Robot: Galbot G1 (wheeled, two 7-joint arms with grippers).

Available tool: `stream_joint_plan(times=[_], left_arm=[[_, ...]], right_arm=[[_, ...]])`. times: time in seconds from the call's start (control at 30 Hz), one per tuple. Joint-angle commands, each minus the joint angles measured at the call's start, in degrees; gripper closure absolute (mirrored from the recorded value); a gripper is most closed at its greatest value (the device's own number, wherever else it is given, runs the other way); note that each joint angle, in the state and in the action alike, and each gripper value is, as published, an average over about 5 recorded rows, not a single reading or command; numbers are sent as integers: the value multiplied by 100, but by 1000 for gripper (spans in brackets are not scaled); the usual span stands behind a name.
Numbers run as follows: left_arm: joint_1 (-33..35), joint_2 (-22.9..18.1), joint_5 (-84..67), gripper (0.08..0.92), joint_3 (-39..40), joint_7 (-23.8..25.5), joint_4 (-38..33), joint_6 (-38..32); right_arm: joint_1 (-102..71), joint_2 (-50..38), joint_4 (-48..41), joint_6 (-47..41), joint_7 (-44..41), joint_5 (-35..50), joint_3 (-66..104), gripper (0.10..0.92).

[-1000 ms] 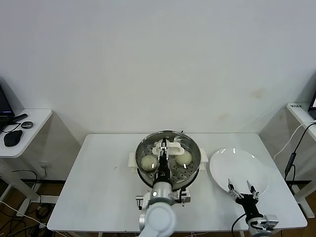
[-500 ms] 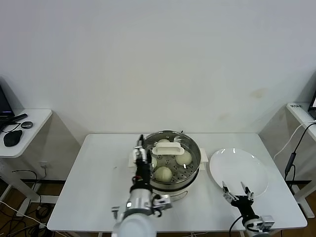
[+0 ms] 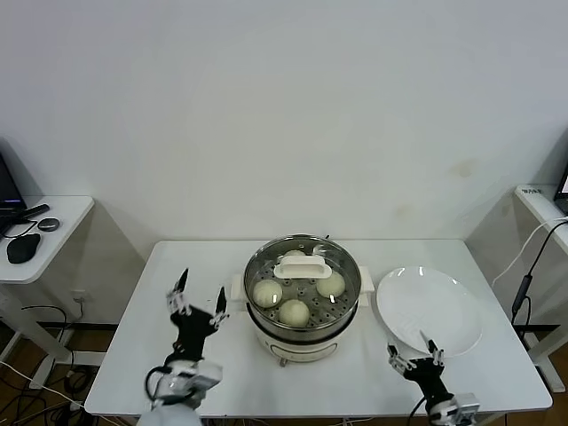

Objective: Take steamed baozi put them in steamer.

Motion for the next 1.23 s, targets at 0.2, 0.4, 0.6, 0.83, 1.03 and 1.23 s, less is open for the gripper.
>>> stream_joint_plan(times=[0.2, 0.4, 0.6, 0.83, 1.03, 1.23], left_arm=[[1651, -135, -3530, 177, -972, -583, 367, -759], [1886, -127, -3560, 177, -823, -473, 211, -747], [1948, -158, -3596, 177, -734, -407, 11, -760], [2084, -191, -3606, 177, -693, -303, -210, -742], [2131, -222, -3600, 177, -652, -271, -299, -715], [2165, -223, -3594, 177, -657, -237, -338, -664]], right_arm=[[-320, 56, 390, -201, 245, -90, -133, 203], [-494, 54, 575, -215, 244, -114, 16, 203], [-514, 72, 794, -481, 412, -239, 205, 203], [-593, 22, 1023, -821, 362, -324, 265, 203], [-707, 38, 1145, -1044, 289, -224, 166, 203], [-816, 29, 1275, -1133, 193, -145, 138, 203]])
